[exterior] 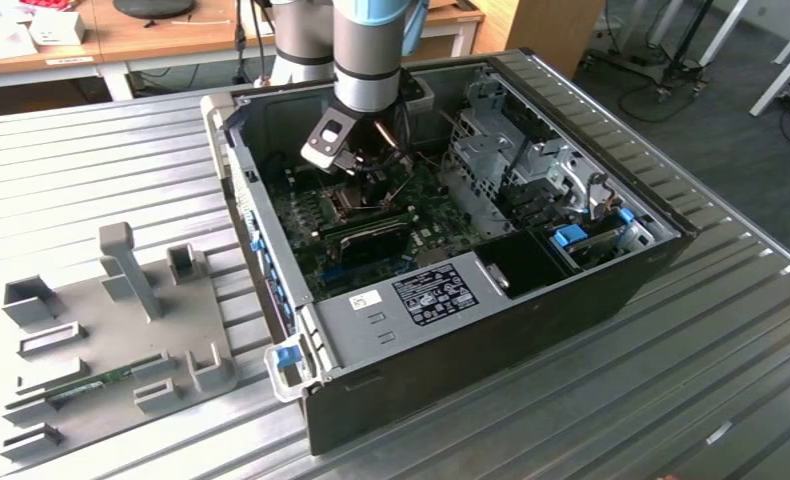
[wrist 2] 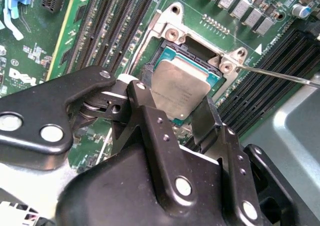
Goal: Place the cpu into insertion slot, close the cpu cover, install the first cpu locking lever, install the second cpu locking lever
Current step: 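Place the cpu into insertion slot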
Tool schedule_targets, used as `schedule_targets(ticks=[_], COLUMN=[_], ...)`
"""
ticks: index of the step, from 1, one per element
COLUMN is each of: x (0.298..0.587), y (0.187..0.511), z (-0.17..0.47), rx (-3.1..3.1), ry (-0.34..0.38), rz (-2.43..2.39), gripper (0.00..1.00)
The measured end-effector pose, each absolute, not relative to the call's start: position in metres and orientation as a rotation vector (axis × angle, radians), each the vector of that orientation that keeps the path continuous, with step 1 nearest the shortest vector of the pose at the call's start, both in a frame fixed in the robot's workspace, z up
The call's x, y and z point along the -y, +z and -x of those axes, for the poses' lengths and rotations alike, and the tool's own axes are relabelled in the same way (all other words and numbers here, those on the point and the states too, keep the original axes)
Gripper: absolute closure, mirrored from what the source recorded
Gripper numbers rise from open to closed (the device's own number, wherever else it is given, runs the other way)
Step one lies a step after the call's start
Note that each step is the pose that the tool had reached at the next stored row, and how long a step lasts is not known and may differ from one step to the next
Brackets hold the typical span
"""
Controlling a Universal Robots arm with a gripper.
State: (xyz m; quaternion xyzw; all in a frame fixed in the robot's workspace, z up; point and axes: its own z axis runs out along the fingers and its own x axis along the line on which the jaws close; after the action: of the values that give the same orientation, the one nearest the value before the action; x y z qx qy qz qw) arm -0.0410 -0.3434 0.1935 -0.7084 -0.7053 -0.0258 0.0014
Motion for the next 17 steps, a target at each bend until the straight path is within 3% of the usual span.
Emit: schedule_targets(ticks=[10,12,13,17], x=[0.3434,0.3434,0.3434,0.3434], y=[0.1931,0.1931,0.1931,0.1931], z=[0.0411,0.0411,0.0411,0.0411], rx=[2.214,2.214,2.214,2.214], ry=[-0.081,-0.081,-0.081,-0.081], rz=[2.224,2.224,2.224,2.224], gripper=[0.45,0.44,0.37,0.37])
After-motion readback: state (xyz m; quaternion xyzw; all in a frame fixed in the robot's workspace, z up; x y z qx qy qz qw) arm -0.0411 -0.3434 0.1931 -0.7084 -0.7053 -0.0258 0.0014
